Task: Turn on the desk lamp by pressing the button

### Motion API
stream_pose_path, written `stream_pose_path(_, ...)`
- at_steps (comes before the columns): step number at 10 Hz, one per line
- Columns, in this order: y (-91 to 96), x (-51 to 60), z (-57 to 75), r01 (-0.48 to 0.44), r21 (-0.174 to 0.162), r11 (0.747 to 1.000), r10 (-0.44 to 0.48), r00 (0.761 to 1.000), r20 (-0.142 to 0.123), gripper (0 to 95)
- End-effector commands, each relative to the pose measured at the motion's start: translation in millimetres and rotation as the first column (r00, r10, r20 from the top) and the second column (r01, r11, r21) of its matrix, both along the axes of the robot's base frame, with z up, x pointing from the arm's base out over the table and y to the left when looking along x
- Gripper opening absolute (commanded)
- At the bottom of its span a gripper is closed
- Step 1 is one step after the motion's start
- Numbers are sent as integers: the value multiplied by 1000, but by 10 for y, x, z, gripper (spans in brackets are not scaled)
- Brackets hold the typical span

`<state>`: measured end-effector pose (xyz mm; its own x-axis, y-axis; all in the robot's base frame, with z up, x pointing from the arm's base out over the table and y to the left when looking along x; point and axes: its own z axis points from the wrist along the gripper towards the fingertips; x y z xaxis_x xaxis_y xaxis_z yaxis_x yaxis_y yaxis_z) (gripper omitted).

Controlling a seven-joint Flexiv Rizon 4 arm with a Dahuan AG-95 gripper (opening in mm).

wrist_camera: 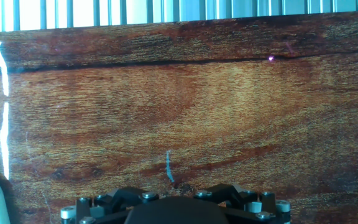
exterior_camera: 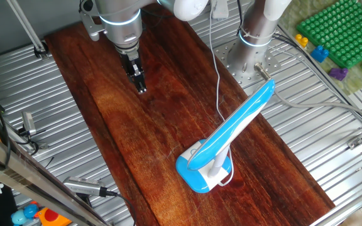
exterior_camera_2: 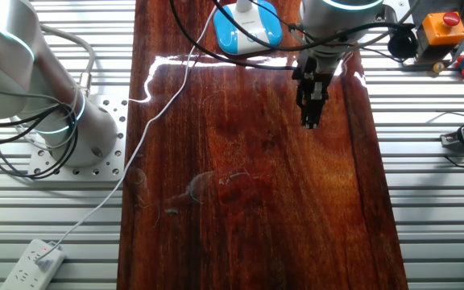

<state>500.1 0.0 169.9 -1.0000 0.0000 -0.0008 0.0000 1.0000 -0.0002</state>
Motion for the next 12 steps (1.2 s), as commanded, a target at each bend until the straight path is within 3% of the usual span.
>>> stream_pose_path(1,0,-1,1,0,0,1000,0,1000,-1,950)
stream_pose_path(2,0,-2,1,-214,59,975,211,976,42,0)
stream_pose_path(4,3,-4,8,-215,17,977,214,976,32,0)
stream_pose_path(8,5,-4,13,-232,18,973,231,972,37,0)
stream_pose_path(12,5,-4,13,-266,16,964,266,964,24,0)
